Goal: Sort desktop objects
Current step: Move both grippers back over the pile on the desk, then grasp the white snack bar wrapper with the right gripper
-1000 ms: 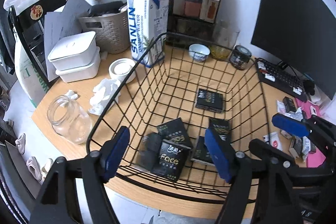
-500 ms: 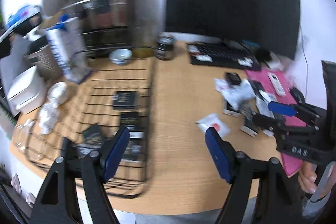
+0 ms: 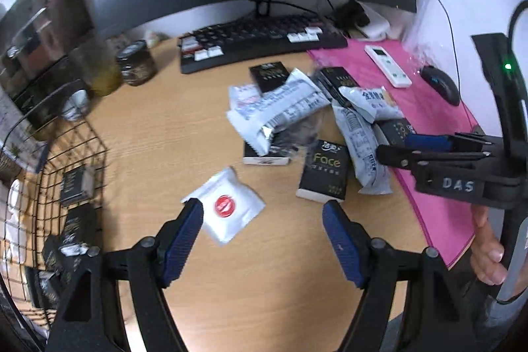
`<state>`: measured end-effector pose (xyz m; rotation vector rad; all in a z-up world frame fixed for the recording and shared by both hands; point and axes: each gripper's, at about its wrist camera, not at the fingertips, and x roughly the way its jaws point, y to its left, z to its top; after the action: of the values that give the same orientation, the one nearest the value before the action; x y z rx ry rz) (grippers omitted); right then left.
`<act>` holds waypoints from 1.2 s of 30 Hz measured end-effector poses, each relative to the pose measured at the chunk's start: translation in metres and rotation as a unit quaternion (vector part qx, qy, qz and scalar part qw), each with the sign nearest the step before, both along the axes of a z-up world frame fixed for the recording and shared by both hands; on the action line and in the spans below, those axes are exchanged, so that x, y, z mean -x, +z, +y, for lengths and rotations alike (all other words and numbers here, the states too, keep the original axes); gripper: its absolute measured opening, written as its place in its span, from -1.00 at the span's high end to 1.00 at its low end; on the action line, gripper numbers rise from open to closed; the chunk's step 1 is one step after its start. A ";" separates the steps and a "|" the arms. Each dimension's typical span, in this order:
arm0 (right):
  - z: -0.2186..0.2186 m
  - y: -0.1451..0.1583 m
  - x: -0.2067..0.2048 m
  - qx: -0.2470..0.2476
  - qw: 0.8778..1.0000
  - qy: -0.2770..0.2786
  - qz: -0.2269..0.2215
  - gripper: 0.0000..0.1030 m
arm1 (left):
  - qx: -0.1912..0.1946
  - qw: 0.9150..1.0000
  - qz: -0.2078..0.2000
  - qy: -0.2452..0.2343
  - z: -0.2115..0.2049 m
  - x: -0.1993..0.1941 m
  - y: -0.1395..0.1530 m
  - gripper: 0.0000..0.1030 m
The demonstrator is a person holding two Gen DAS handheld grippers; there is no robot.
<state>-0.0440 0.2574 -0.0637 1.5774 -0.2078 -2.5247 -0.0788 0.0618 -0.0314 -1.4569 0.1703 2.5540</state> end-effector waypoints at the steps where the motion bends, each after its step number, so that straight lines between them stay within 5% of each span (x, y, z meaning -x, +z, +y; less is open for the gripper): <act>1: 0.000 -0.005 0.005 0.002 1.000 -0.003 -0.006 -0.09 | -0.001 1.000 -0.002 0.000 0.000 0.003 -0.002 -0.52; 13: -0.026 -0.016 0.029 0.004 1.000 -0.003 -0.007 -0.11 | -0.021 0.999 -0.024 0.009 -0.021 0.020 -0.017 -0.52; 16: -0.017 -0.024 0.034 0.046 0.999 -0.015 -0.015 -0.11 | -0.026 0.999 -0.028 0.010 -0.023 0.020 -0.019 -0.52; 17: -0.015 -0.024 0.034 0.054 0.998 -0.015 -0.016 -0.04 | -0.025 0.999 -0.028 0.009 -0.023 0.020 -0.019 -0.52; 18: -0.014 -0.024 0.034 0.055 0.998 -0.015 -0.017 0.24 | -0.021 0.999 -0.027 0.009 -0.021 0.019 -0.020 -0.52; 21: -0.010 -0.026 0.033 0.055 0.998 -0.011 -0.020 0.31 | -0.018 1.000 -0.026 0.000 -0.014 0.017 -0.020 -0.52; 36: 0.031 0.010 -0.038 0.038 0.999 -0.008 -0.010 0.33 | 0.029 0.996 -0.032 -0.077 0.061 0.020 -0.037 -0.52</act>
<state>-0.0061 0.2887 -0.0537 1.5781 -0.3166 -2.4828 -0.0989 0.1225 -0.0680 -1.4814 0.3361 2.3964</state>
